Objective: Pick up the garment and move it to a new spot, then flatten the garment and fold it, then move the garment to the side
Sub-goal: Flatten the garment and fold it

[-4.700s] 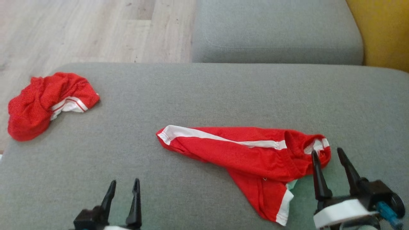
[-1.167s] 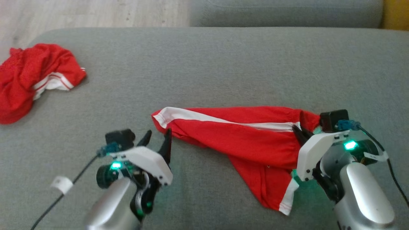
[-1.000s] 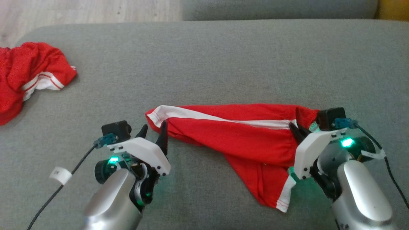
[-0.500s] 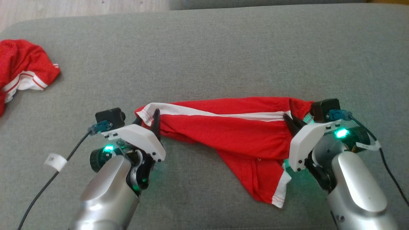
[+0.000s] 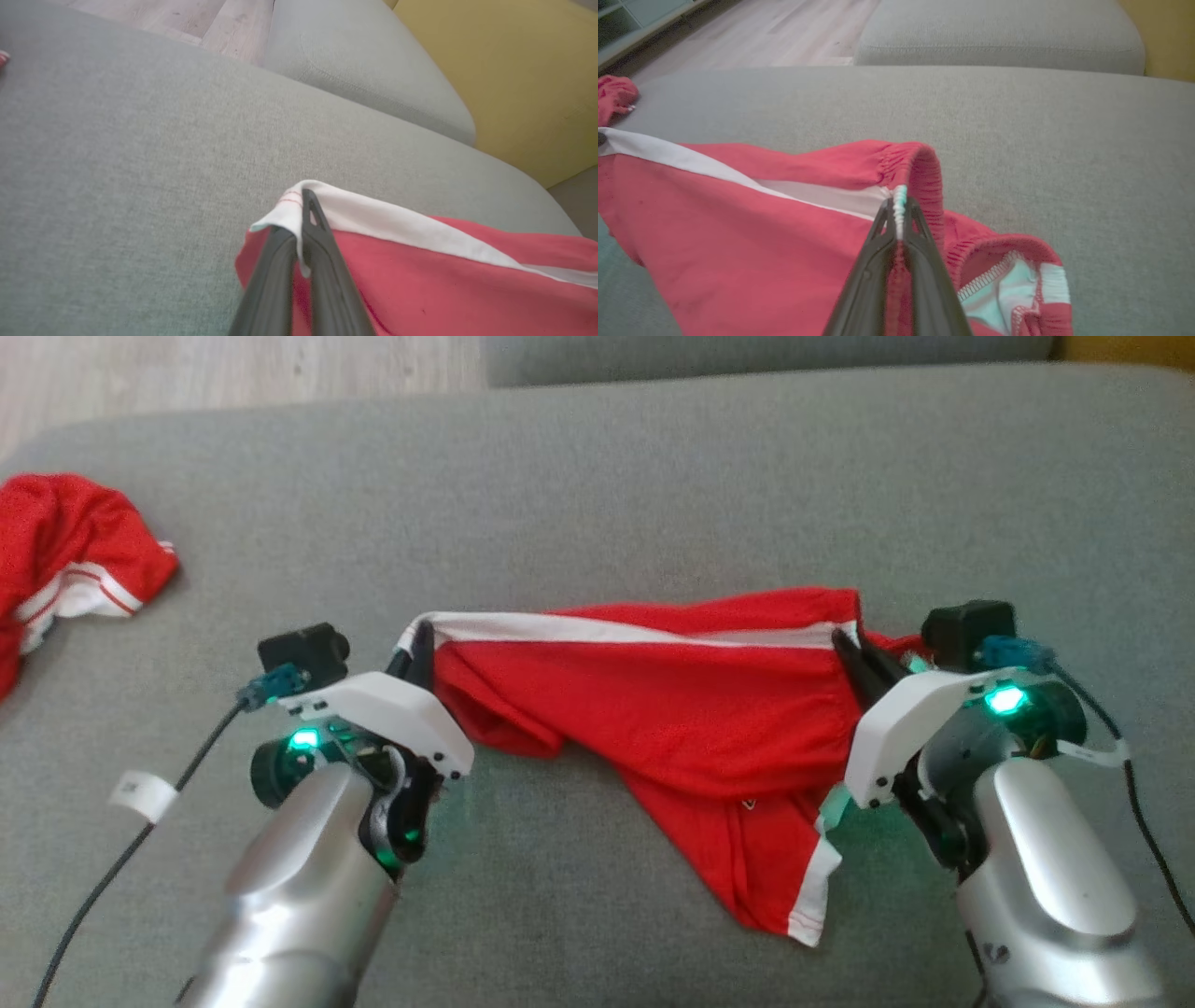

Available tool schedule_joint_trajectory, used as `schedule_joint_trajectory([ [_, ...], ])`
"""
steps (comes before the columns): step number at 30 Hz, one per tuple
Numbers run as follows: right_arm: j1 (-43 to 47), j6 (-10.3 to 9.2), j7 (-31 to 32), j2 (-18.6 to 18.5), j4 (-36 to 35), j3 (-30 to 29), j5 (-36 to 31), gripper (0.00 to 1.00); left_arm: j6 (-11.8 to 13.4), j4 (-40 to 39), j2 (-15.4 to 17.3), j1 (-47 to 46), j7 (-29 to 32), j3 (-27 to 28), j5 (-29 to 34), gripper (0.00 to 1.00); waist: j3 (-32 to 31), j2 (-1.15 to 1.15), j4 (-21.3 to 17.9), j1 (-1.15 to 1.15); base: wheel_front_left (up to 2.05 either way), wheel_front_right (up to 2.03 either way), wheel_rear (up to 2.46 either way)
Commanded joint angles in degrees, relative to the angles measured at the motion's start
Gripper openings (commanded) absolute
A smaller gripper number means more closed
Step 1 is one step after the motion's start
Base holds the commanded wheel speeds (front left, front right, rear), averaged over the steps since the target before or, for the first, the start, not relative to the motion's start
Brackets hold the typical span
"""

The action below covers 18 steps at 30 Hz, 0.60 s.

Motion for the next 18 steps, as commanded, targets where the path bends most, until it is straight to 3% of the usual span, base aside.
schedule_joint_trajectory([
  [1,-2.31,0.43,-0.75,0.58,-2.88,0.48,0.7,0.0,-0.38,-2.18,2.1,-3.04,-0.72,2.1,0.43,0.0,-1.61,0.0,0.29,0.0,0.0,0.0,0.0],
  [9,-2.19,0.43,0.56,-0.58,-10.4,-1.44,2.06,0.0,-1.08,-12.22,6.92,-4.53,1.02,1.54,2.07,0.0,-9.68,0.0,0.74,0.0,0.0,0.0,0.0],
  [18,-0.59,0.43,5.08,-2.25,-25.01,-4.39,3.5,0.0,1.59,-33.85,13.46,-4.59,6.21,3.0,2.57,0.0,-14.22,0.0,0.54,0.0,0.0,0.0,0.0],
])
